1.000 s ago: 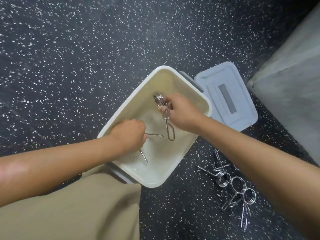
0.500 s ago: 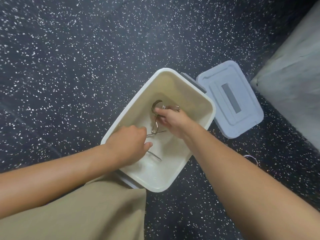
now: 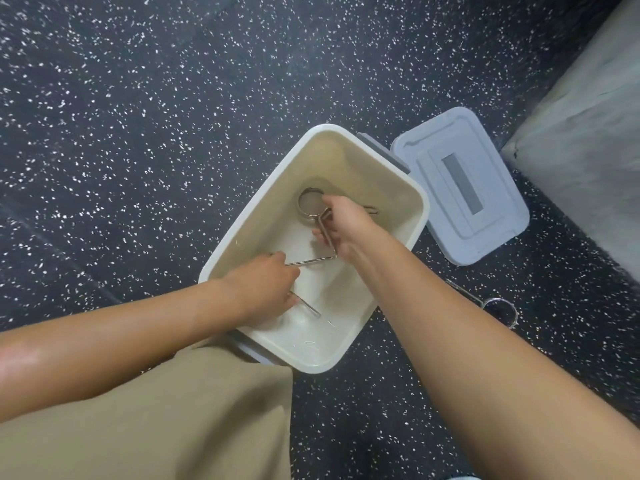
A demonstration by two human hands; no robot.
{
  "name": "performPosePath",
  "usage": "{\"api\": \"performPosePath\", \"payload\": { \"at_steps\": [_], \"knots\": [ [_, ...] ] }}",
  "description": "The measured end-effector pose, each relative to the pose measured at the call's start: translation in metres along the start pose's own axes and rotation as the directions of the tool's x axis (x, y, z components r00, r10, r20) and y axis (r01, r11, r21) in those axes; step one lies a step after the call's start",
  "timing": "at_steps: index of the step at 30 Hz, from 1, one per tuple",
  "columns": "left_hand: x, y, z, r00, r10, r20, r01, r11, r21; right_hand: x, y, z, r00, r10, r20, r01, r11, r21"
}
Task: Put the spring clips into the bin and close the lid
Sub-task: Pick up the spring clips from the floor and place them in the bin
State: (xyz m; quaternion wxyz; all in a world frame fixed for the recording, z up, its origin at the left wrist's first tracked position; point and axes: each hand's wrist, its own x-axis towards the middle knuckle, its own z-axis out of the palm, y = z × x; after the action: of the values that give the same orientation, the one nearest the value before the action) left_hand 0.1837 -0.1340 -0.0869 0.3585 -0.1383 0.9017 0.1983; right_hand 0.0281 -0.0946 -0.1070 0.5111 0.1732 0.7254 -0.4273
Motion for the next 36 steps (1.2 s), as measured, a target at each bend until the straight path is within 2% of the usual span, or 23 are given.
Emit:
{"api": "performPosePath", "payload": {
  "at_steps": [6,12,17,22,24,30,36],
  "knots": [
    [0.001,-0.004,0.0,1.0,0.024,-0.012,-0.024,1.0,0.0,-0.001,-0.003,-0.003,0.998,-0.036,-0.042,0.034,0.998,-0.06],
    [-0.002,-0.008,-0.001,0.999,-0.002,-0.036,0.0,0.999,-0.038,-0.012,-0.002,-0.012,0.991,-0.133,-0.033,0.122,0.964,-0.237],
    [-0.007,-0.004,-0.023,0.989,-0.008,-0.147,0.004,1.0,-0.029,-0.05,-0.007,-0.033,0.947,-0.298,0.122,0.322,0.86,-0.395],
    [-0.014,0.022,-0.056,0.963,0.052,-0.265,-0.067,0.997,-0.048,-0.108,-0.019,-0.085,0.83,-0.478,0.286,0.556,0.747,-0.364],
    [-0.018,0.037,-0.07,0.945,0.064,-0.322,-0.084,0.995,-0.05,-0.123,-0.02,-0.108,0.801,-0.509,0.315,0.598,0.704,-0.383],
    [-0.023,0.091,-0.096,0.876,0.201,-0.439,-0.242,0.97,-0.039,-0.143,-0.01,-0.186,0.818,-0.502,0.282,0.574,0.667,-0.476],
    [-0.002,0.142,-0.087,0.867,0.358,-0.345,-0.363,0.93,0.054,-0.144,0.013,-0.255,0.859,-0.48,0.177,0.493,0.685,-0.537]
  ]
}}
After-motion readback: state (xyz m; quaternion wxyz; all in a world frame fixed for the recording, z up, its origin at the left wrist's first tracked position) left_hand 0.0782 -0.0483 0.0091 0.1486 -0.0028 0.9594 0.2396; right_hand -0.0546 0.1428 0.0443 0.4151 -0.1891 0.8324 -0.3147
